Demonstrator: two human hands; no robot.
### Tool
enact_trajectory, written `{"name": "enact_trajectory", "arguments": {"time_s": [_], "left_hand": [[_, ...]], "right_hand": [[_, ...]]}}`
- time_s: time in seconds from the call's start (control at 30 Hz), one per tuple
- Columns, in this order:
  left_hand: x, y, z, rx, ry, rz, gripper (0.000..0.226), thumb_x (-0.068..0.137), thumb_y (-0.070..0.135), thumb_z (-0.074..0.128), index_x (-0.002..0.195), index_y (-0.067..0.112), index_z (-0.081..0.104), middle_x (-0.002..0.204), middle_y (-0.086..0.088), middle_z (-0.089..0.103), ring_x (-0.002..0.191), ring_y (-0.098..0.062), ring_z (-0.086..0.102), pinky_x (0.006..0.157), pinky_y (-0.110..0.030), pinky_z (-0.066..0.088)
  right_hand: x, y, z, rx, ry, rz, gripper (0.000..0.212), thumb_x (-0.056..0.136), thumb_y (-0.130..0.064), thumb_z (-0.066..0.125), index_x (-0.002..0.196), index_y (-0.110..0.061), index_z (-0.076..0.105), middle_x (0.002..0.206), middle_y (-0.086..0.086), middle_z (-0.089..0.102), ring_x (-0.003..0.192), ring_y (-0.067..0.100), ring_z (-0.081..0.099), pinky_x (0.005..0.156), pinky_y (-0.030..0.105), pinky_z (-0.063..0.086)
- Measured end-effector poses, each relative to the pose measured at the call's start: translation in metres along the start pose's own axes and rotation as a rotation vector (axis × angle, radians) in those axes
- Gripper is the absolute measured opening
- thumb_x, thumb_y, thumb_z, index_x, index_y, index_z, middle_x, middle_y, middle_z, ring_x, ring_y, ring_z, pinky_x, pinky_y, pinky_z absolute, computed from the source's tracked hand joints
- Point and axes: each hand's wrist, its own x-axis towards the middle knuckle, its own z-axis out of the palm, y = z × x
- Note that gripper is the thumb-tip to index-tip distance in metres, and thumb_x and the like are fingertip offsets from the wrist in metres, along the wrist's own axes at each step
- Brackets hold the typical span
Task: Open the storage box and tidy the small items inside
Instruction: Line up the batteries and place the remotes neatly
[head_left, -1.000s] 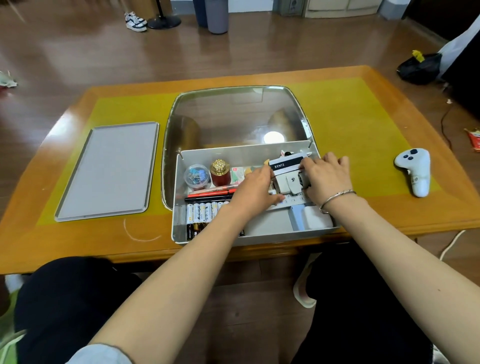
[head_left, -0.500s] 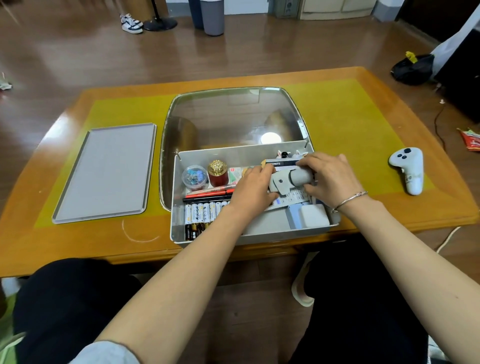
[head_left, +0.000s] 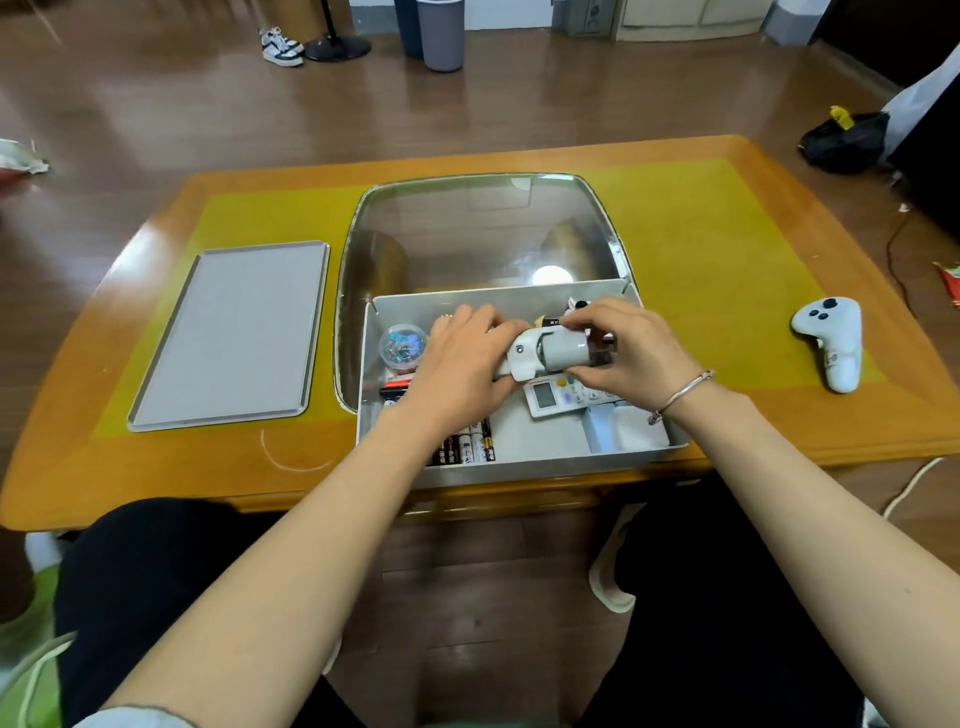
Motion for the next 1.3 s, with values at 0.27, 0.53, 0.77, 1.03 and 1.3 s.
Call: {"name": "enact_trajectory", "arguments": {"time_s": [0.27,0.53,0.77,1.03,1.3], "left_hand": [[-0.040,-0.046,-0.017,0.093,-0.278,-0.093,0.056,0.084,0.037,0.065,0.136,0.034,0.046,0.128,0.005,0.053,0.119,-0.020,0.040,0.087,-0.036,0.029],[-0.052,-0.045,-0.010,0.212,-0.455,-0.098,0.041,0.083,0.021,0.059,0.123,0.030,0.053,0.118,0.004,0.061,0.106,-0.020,0.037,0.074,-0.033,0.020],[-0.057,-0.050,-0.008,0.284,-0.476,-0.110,0.036,0.084,0.019,0.062,0.119,0.025,0.057,0.120,0.002,0.058,0.111,-0.021,0.038,0.076,-0.033,0.021],[-0.054,-0.050,-0.009,0.338,-0.604,-0.130,0.049,0.083,0.031,0.063,0.130,0.022,0.052,0.128,-0.005,0.045,0.116,-0.024,0.033,0.095,-0.035,0.029],[-0.029,-0.026,-0.023,-0.154,-0.313,-0.147,0.056,0.086,0.044,0.065,0.134,0.021,0.050,0.130,0.000,0.053,0.119,-0.017,0.047,0.099,-0.033,0.037]], "right_hand": [[0.003,0.009,0.023,-0.258,-0.274,0.138,0.042,0.081,-0.039,0.067,0.121,-0.027,0.059,0.121,-0.005,0.060,0.117,0.021,0.047,0.094,0.034,0.033],[0.012,0.002,0.046,-0.379,-0.425,0.075,0.060,0.072,-0.053,0.070,0.124,-0.028,0.056,0.115,-0.002,0.051,0.112,0.021,0.045,0.088,0.034,0.031],[0.016,-0.001,0.058,-0.453,-0.488,0.024,0.061,0.072,-0.053,0.068,0.126,-0.028,0.054,0.111,0.002,0.047,0.108,0.023,0.044,0.082,0.034,0.030],[0.019,-0.006,0.050,-0.412,-0.419,-0.051,0.054,0.068,-0.044,0.071,0.117,-0.024,0.062,0.103,0.003,0.050,0.100,0.024,0.047,0.073,0.030,0.026],[0.019,-0.022,0.006,-0.185,-0.086,-0.086,0.040,0.073,-0.040,0.070,0.094,-0.006,0.065,0.083,0.008,0.065,0.079,0.030,0.059,0.077,0.042,0.045]]}}
